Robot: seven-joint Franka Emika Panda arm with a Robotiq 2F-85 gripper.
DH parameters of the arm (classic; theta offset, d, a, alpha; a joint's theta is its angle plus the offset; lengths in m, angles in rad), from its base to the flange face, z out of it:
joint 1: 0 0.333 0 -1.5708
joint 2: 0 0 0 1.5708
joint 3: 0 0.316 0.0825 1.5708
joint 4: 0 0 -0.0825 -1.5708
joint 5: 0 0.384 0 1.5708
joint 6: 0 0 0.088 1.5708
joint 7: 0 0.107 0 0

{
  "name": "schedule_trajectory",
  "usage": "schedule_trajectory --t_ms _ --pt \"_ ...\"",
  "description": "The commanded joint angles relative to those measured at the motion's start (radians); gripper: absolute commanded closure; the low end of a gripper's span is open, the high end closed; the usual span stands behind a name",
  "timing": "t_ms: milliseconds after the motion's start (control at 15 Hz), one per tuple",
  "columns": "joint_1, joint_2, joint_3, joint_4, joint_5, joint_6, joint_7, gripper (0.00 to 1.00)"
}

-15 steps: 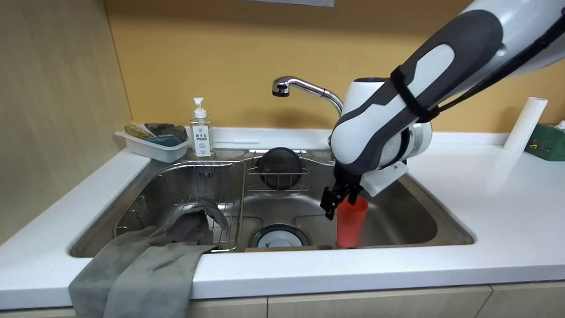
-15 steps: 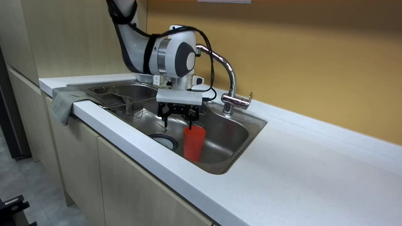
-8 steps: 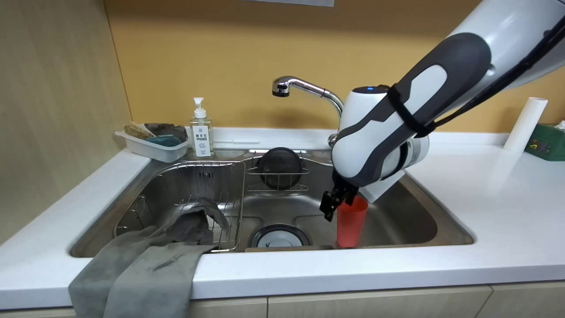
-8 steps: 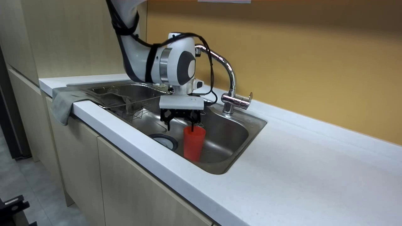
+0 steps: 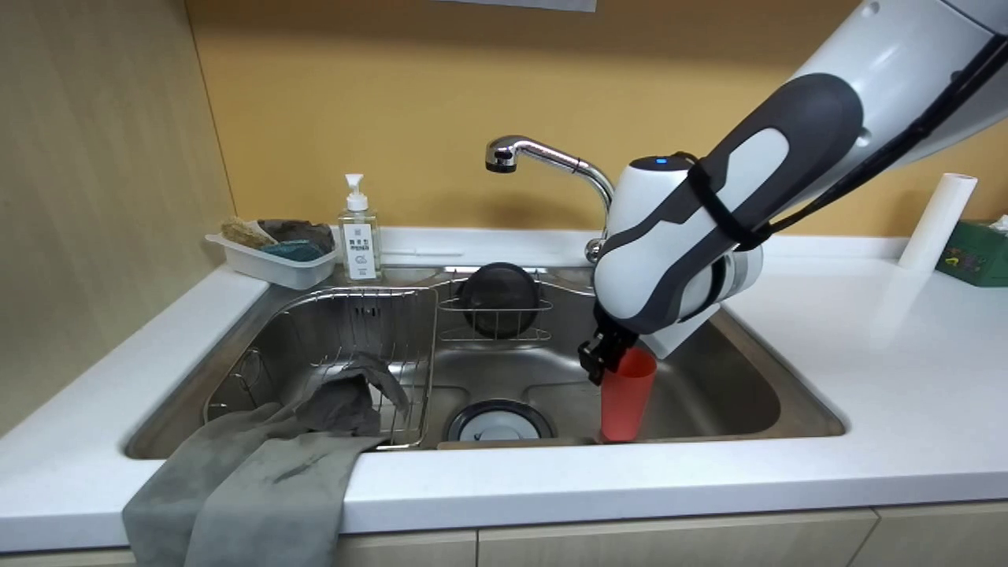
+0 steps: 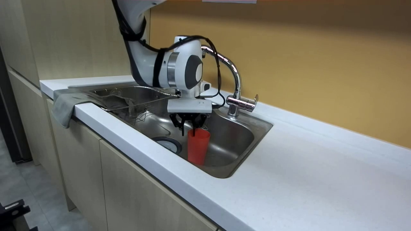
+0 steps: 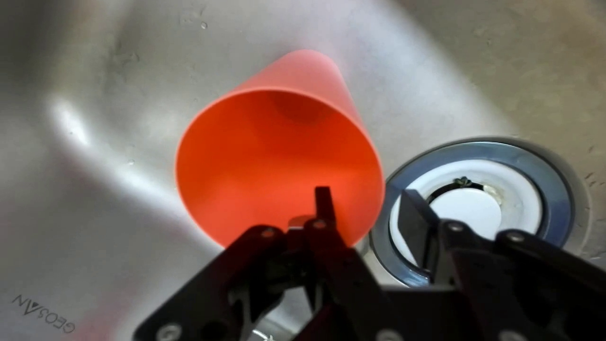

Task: Remove the pink cup from the sink an put it on the counter

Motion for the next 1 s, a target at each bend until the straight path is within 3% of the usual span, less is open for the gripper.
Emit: schedule_trajectory --t_ms 0,67,200,600,933 --pt "0.02 -0.002 -0.03 0.033 -0.041 -0.012 0.055 0.88" --pt "0.024 -0.004 -0.039 0.037 -0.047 -0.012 0.06 0.95" --pt "0.036 -0.01 -0.056 0.046 -0.069 -0.008 0.075 1.0" --pt "0.054 -0.049 -0.085 0.099 -0.096 -0.012 0.127 0.99" --pt "0.026 -0.085 -0.087 0.183 -0.059 -0.143 0.162 0.99"
